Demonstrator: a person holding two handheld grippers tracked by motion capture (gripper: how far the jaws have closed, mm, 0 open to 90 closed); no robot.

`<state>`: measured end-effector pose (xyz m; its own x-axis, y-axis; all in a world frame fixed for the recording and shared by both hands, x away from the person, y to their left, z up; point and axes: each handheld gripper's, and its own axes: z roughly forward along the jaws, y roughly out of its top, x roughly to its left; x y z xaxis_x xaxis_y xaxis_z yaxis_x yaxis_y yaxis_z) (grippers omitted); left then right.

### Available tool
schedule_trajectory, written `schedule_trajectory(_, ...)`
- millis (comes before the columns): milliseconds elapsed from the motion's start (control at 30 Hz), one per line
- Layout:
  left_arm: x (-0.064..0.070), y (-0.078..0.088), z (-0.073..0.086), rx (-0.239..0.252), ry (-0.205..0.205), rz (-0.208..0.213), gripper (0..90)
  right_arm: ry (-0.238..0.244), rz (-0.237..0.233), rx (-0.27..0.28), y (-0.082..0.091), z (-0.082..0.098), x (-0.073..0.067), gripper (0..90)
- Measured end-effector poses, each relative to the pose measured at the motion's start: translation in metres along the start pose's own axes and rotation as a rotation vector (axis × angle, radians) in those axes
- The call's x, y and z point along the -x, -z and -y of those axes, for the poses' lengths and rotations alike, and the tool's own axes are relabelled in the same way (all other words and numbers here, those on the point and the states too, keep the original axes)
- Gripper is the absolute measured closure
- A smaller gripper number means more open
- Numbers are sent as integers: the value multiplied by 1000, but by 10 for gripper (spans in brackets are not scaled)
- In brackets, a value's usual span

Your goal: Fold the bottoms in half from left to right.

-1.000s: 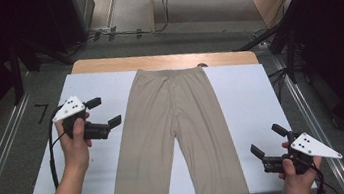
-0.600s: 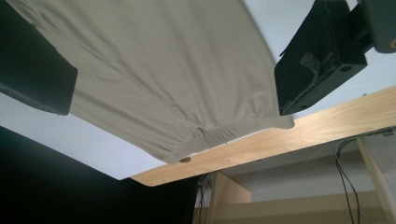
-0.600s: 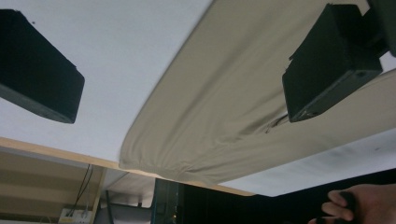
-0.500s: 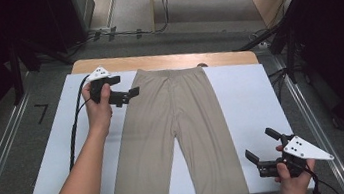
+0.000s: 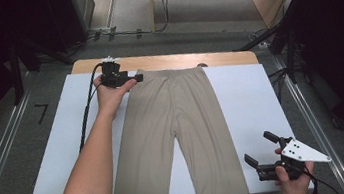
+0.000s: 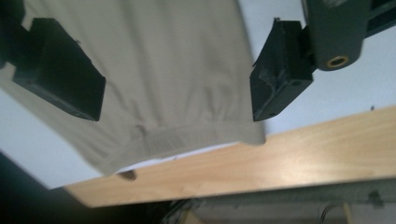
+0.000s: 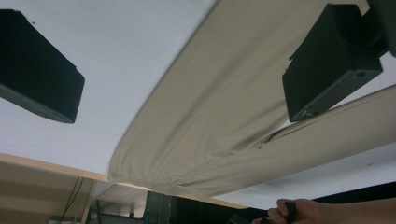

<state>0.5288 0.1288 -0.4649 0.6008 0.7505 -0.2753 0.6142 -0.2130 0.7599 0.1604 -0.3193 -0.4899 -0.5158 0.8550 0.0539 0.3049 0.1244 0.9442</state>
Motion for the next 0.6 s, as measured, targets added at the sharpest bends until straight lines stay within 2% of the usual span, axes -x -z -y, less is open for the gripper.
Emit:
schedule_trajectory(67,-3,-7,-1,-14,23,-1,261,1,-1,-2,0,1,0,0)
schedule_trajectory(167,-6,-15,-2,-39,40,-25,335,-3,2,-10,0,3,0,0)
schedule_trajectory(233,-9,-27,-2,-74,61,-68,368,-4,0,-16,0,5,1,0)
schedule_trajectory(333,-13,-36,0,-57,92,-110,387,-2,1,-26,-1,6,1,0)
schedule_trajectory(400,-14,-38,1,-60,87,-123,419,-2,2,-30,-2,7,1,0)
schedule_trajectory(433,-13,-44,3,-80,56,-161,420,-4,2,-30,-2,7,1,0)
schedule_trajectory(467,-12,-46,4,-90,42,-191,427,-3,2,-30,-3,8,1,0)
schedule_trajectory(600,-10,-50,6,-87,16,-243,467,3,5,-34,-4,8,0,0)
